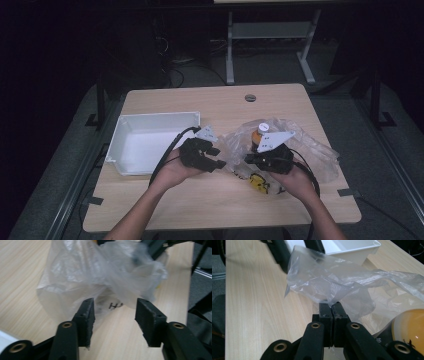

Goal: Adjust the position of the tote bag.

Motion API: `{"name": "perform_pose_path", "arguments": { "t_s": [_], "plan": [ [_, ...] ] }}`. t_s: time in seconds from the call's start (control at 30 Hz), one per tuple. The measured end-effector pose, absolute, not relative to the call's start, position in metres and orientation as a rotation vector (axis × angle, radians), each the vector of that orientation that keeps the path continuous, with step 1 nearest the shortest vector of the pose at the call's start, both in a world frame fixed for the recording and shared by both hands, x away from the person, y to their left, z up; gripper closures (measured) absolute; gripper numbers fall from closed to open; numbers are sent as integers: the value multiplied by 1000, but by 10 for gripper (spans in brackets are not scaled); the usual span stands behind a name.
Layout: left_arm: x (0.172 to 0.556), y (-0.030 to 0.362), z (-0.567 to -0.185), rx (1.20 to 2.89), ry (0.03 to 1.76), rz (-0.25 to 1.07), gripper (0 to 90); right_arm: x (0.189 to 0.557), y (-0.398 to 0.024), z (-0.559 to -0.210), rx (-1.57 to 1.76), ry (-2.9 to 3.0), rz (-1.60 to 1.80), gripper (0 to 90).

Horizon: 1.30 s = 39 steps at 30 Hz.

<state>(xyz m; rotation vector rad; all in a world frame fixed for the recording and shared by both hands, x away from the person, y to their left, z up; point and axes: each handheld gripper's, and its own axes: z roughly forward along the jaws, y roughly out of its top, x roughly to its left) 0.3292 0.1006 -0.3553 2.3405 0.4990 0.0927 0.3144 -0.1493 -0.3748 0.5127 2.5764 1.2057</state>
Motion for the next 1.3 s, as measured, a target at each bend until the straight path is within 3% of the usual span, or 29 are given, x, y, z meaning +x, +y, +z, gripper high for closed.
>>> {"name": "perform_pose_path", "arguments": {
  "t_s": [0.53, 0.63, 0.93, 1.03, 1.3],
  "plan": [
    [329, 94, -354, 2292, 489, 17, 419, 316, -147, -377, 521, 2575, 1228, 883],
    [332, 91, -354, 2277, 491, 19, 499, 314, -146, -378, 507, 2575, 1244, 883],
    [333, 82, -357, 2325, 466, 75, 851, 309, -149, -386, 509, 2588, 1281, 880],
    [332, 79, -357, 2343, 460, 104, 887, 307, -150, -384, 500, 2579, 1283, 854],
    [333, 79, -358, 2363, 492, 143, 896, 299, -162, -379, 527, 2573, 1289, 624]
  ]
}}
